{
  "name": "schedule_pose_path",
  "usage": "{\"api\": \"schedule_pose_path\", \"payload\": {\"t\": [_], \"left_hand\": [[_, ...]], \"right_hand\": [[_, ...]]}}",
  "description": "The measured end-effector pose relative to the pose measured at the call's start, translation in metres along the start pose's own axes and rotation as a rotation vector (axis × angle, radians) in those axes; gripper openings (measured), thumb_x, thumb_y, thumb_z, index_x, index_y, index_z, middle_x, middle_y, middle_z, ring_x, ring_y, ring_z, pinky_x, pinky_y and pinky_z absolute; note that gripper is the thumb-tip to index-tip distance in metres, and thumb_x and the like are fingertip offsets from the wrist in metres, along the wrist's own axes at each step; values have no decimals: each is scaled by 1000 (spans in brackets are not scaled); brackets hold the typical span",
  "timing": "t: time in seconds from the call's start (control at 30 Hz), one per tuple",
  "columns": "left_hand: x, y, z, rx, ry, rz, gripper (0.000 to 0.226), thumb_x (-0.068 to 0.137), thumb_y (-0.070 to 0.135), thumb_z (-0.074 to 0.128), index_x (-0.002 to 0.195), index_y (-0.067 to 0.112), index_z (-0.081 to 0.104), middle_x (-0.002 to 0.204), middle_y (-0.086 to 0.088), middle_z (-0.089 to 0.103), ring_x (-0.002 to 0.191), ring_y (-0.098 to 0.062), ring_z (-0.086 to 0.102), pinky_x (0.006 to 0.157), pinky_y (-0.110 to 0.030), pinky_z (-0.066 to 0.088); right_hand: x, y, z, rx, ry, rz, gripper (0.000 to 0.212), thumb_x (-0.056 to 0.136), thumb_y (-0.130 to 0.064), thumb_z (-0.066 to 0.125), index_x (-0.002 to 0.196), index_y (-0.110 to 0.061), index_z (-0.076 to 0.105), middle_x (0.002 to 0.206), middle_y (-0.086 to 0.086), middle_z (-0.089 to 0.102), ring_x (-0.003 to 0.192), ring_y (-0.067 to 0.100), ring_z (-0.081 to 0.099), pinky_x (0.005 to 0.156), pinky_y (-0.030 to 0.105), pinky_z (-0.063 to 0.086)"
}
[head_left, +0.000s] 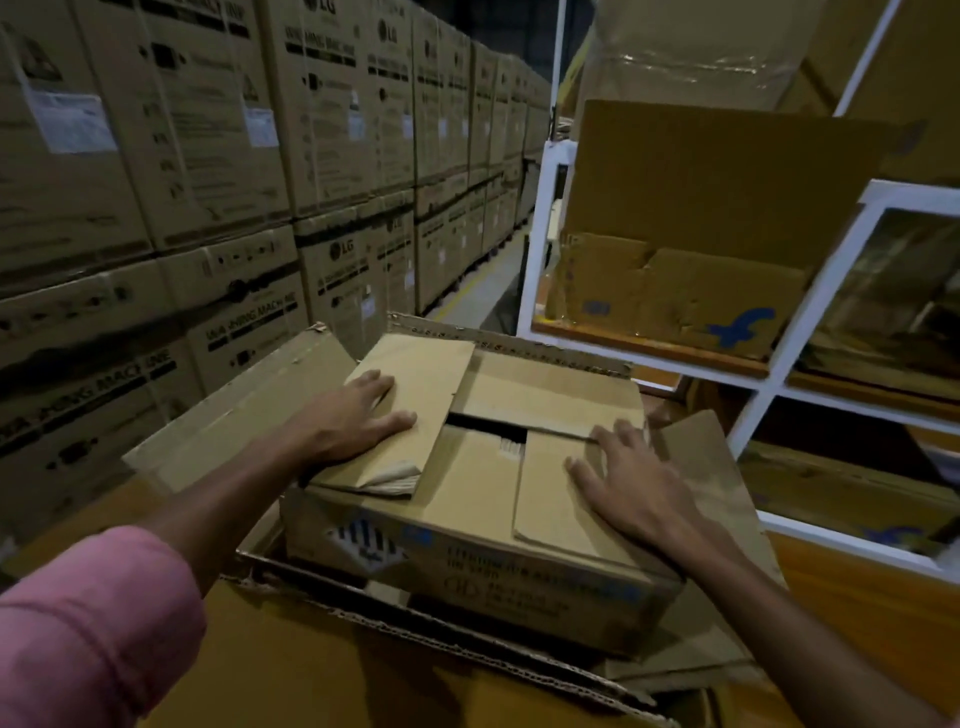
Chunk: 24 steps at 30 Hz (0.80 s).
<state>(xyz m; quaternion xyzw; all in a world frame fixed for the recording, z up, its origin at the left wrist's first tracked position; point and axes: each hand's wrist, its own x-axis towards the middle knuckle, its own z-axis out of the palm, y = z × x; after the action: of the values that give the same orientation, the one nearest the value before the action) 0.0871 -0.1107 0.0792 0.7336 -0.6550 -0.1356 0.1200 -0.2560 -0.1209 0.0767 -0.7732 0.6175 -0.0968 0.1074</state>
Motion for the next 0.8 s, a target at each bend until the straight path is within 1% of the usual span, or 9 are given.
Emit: {"api": "schedule_pose_path", "payload": {"t": [0.07, 0.17, 0.33, 0.5, 0.57, 0.6, 0.67, 0.73, 0.8], "left_hand": [[11, -11, 9, 10, -73, 2, 88, 92, 71, 48, 163, 26, 19, 171, -1, 9, 154, -27, 23, 123, -43, 23], [25, -30, 22, 5, -184, -10, 102, 82, 80, 46, 164, 27, 14, 172, -2, 2, 155, -27, 18, 124, -43, 21], [39, -56, 41, -13, -223, -37, 94, 92, 68, 53, 164, 29, 7, 172, 2, -7, 155, -28, 19, 122, -44, 22], [45, -72, 71, 99, -378, -47, 110, 81, 83, 47, 164, 29, -2, 170, -3, -18, 156, -33, 13, 125, -46, 20], [49, -71, 80, 231, -460, -32, 108, 83, 81, 51, 164, 25, 7, 171, -7, -10, 155, -34, 17, 123, -45, 24], [50, -66, 82, 300, -487, -9, 101, 88, 76, 52, 163, 22, 13, 171, -8, -3, 154, -33, 21, 121, -45, 27], [49, -50, 84, 398, -511, 47, 89, 95, 67, 51, 162, 18, 21, 171, -9, 8, 151, -33, 29, 118, -44, 33], [46, -30, 86, 436, -512, 123, 81, 97, 61, 52, 160, 18, 26, 169, -9, 16, 147, -35, 35, 115, -45, 37], [39, -12, 90, 465, -493, 235, 75, 96, 60, 53, 157, 23, 31, 167, -5, 22, 143, -35, 37, 111, -52, 40]], "right_hand": [[1, 0, 13, -4, -26, 5, 66, 103, -57, 39, 157, -19, 32, 166, 6, 20, 147, 29, 33, 115, 54, 30], [7, 0, 28, -5, -44, 1, 66, 103, -56, 39, 157, -19, 32, 166, 6, 21, 145, 28, 35, 116, 53, 31], [18, -4, 48, 10, -74, -21, 66, 103, -54, 42, 158, -18, 32, 168, 7, 19, 149, 29, 30, 119, 51, 30], [16, 10, 82, 52, -159, -12, 65, 102, -51, 45, 158, -22, 28, 169, 4, 12, 151, 28, 27, 119, 52, 29], [17, 16, 96, -20, -208, -12, 61, 102, -49, 46, 155, -21, 35, 167, 6, 21, 147, 28, 34, 117, 49, 32], [18, 18, 102, -65, -234, -9, 56, 101, -49, 45, 148, -21, 44, 161, 8, 33, 140, 30, 43, 114, 48, 36], [19, 19, 110, -132, -287, 2, 50, 97, -53, 43, 132, -21, 57, 139, 10, 58, 121, 34, 56, 102, 46, 47], [16, 18, 116, -185, -319, -19, 50, 95, -53, 43, 129, -21, 60, 128, 11, 64, 116, 37, 58, 96, 47, 51], [13, 18, 124, -247, -341, -92, 51, 94, -51, 43, 131, -21, 59, 132, 11, 62, 122, 36, 54, 98, 49, 50]]}}
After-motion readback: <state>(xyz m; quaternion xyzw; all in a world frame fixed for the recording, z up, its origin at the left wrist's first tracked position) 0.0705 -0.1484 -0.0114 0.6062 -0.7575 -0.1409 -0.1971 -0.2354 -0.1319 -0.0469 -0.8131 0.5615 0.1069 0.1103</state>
